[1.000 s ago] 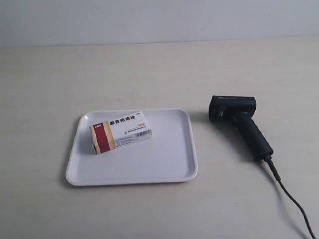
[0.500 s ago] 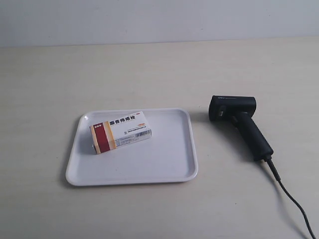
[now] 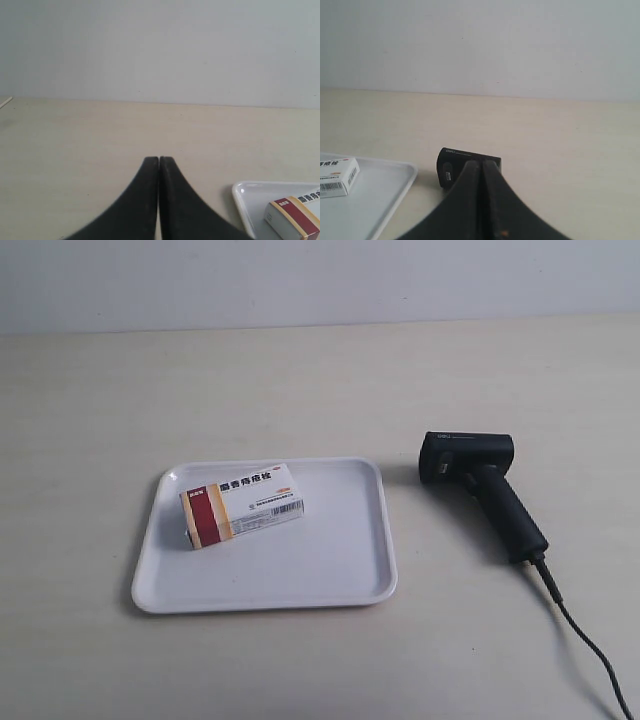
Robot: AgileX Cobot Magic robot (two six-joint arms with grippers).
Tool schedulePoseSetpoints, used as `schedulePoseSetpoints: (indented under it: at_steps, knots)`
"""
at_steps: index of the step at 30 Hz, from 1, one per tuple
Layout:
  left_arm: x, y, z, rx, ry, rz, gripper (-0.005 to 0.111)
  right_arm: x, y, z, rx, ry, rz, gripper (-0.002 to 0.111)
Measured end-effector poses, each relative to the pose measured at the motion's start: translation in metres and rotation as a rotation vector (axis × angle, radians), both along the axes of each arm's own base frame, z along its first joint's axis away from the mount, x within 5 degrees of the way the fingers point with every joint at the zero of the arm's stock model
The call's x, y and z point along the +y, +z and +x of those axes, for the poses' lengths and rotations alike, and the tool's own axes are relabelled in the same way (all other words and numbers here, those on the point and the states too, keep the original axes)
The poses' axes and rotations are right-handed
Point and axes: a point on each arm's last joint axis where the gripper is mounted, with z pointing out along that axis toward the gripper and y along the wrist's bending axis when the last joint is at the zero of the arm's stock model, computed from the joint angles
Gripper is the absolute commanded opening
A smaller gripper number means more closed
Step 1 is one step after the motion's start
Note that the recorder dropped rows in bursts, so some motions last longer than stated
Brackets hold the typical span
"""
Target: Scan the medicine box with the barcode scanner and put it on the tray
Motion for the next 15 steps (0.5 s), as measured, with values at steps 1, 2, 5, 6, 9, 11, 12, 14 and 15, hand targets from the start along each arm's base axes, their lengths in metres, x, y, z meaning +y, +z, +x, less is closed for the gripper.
schedulePoseSetpoints:
  at_steps: [1,2,5,6,9,11,12,14,15]
  knots:
    - [0.000,0.000,0.000,0.000,0.000,0.000,0.003,0.000,0.000,0.000,0.000,0.000,0.000,0.001]
    - [0.000,0.000,0.000,0.000,0.000,0.000,0.003,0.000,0.000,0.000,0.000,0.000,0.000,0.001]
    - [0.000,0.000,0.000,0.000,0.000,0.000,0.003,0.000,0.000,0.000,-0.002,0.000,0.001,0.001]
    - [0.000,0.000,0.000,0.000,0.000,0.000,0.003,0.000,0.000,0.000,-0.002,0.000,0.003,0.001]
    - [0.000,0.000,0.000,0.002,0.000,0.000,0.003,-0.003,0.002,-0.002,-0.027,-0.025,0.025,0.001]
    - [0.000,0.000,0.000,0.002,0.000,0.000,0.003,-0.008,0.006,-0.004,-0.062,-0.086,0.063,0.001]
    - [0.000,0.000,0.000,0.002,0.000,0.000,0.003,-0.011,0.007,-0.005,-0.081,-0.125,0.081,0.001]
    - [0.000,0.000,0.000,0.004,0.000,0.000,0.003,-0.017,0.011,-0.009,-0.132,-0.205,0.119,0.001]
    - [0.000,0.000,0.000,0.004,0.000,0.000,0.003,-0.019,0.012,-0.010,-0.156,-0.233,0.132,0.001]
